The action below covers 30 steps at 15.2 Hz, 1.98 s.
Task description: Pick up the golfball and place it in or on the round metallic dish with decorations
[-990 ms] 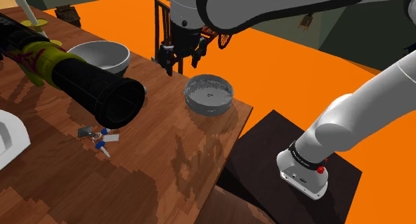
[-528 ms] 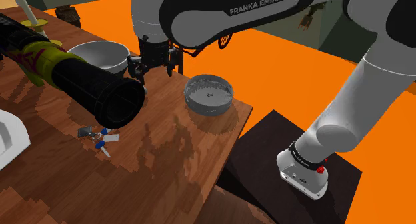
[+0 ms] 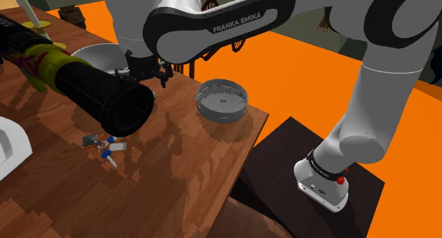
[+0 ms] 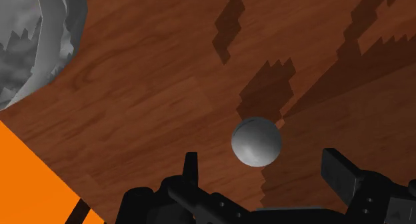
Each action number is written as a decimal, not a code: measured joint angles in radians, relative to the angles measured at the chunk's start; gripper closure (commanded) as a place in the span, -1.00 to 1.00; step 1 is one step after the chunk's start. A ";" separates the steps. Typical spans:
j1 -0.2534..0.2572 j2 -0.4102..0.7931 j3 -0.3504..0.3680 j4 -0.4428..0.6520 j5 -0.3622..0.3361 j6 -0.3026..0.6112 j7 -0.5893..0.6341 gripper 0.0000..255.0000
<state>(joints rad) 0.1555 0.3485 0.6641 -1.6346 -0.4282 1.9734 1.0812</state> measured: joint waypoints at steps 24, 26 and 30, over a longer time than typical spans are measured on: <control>0.001 0.018 -0.007 -0.006 -0.013 0.022 0.004 1.00; 0.000 0.010 -0.004 0.008 -0.006 0.002 -0.003 1.00; 0.003 0.002 0.001 0.050 0.005 -0.044 -0.017 1.00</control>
<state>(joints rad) 0.1582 0.3509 0.6649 -1.5848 -0.4229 1.9294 1.0640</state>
